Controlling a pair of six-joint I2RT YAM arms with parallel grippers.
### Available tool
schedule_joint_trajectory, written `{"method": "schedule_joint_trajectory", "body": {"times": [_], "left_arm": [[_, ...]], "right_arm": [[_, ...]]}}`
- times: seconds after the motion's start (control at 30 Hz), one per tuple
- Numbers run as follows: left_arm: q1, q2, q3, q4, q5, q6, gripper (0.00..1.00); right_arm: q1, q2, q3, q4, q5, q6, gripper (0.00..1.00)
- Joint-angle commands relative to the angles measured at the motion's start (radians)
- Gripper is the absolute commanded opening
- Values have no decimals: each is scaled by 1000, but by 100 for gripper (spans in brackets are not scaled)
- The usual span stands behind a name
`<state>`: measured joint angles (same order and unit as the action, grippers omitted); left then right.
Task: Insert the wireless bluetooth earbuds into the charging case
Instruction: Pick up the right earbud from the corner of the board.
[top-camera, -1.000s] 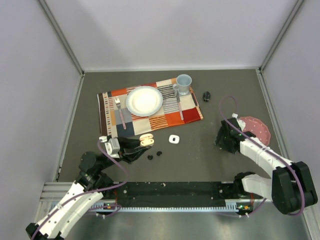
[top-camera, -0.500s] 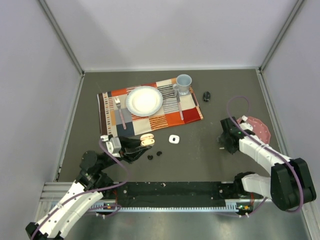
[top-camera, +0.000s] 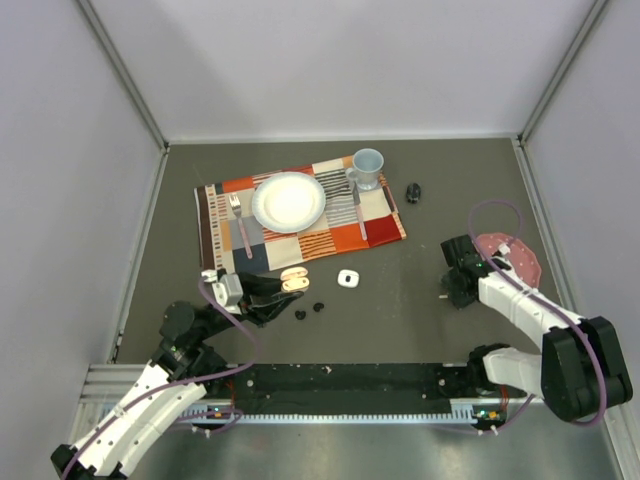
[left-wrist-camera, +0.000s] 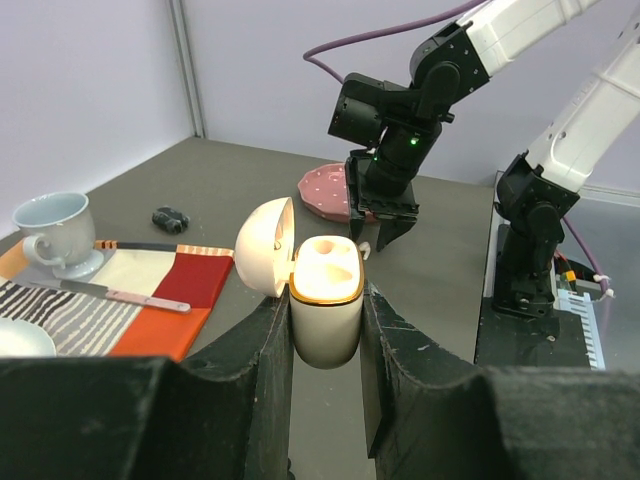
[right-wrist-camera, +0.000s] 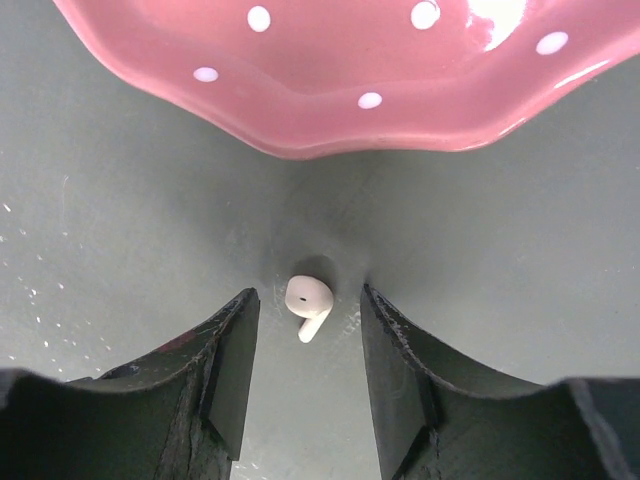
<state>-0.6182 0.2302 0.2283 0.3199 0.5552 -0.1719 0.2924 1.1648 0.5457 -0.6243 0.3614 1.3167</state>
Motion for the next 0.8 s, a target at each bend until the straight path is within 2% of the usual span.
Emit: {"method": "schedule_joint_trajectory", "body": {"times": [0.0,0.27,0.3,0.77], "left_arm": [[-3,11,43,30,-14,11,0],[-3,12,45,24,-20,12,0],[-3,11,45,24,-20,12,0],[-3,12,46,21,-20,9,0]], "right_arm": [[7,-8,2,-64,-27,76,45],[7,-31,-6,-71,2,107,40],[5,-33,-6,-72,8,107,36],[4,-30,5,-72,62,104,37]]}}
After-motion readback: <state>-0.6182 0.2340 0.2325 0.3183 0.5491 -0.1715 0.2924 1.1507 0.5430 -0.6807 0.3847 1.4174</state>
